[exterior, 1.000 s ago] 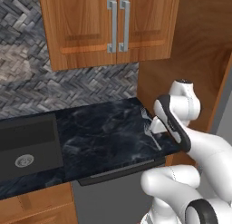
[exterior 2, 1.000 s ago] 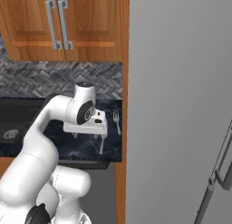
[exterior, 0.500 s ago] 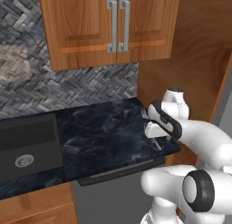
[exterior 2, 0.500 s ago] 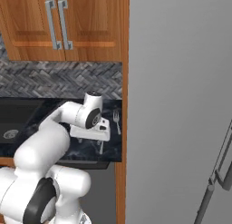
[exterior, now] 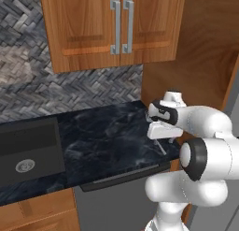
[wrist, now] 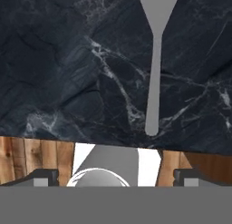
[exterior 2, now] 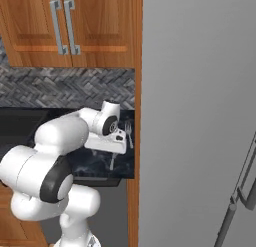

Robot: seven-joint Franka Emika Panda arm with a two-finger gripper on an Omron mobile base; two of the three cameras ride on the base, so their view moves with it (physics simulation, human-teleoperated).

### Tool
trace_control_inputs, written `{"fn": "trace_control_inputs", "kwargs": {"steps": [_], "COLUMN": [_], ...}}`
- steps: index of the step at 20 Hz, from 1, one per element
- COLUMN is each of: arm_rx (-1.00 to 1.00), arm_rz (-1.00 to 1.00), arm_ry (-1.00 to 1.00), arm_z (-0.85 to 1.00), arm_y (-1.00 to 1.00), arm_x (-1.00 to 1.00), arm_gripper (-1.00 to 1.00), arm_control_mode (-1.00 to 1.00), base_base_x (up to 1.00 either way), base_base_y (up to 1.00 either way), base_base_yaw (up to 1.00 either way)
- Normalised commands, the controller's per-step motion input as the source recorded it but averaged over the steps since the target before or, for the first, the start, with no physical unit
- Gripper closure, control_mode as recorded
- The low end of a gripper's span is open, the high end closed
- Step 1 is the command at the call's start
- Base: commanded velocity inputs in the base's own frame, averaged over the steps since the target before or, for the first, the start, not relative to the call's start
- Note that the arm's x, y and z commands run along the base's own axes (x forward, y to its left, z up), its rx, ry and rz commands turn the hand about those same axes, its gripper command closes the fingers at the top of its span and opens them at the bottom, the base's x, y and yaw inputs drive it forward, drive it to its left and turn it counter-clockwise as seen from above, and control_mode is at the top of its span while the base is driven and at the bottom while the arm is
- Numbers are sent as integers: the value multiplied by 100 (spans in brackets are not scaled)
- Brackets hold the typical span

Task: Organize the utensils by type. Pick up the wooden spoons from the counter and place them in the open cabinet. Then pick up the metallic utensils from the counter and place them in the open drawer.

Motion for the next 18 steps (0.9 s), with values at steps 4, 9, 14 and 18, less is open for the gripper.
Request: {"fn": "trace_control_inputs", "kwargs": {"steps": [4,9,14,18], "arm_rx": [-1,-1,-1,-5], "arm_rz": [0,0,0,0], "arm_ry": [0,0,0,0], "arm_z": [-26,-25,-27,-21], "arm_y": [-20,-5,0,0], "arm_x": [20,25,32,36], "arm_gripper": [-100,-100,-100,-100], "arm_control_mode": [-100,-100,-100,-100], "base_base_x": [0,0,0,0], "base_base_y": [0,0,0,0], "base_base_yaw": [0,0,0,0]}}
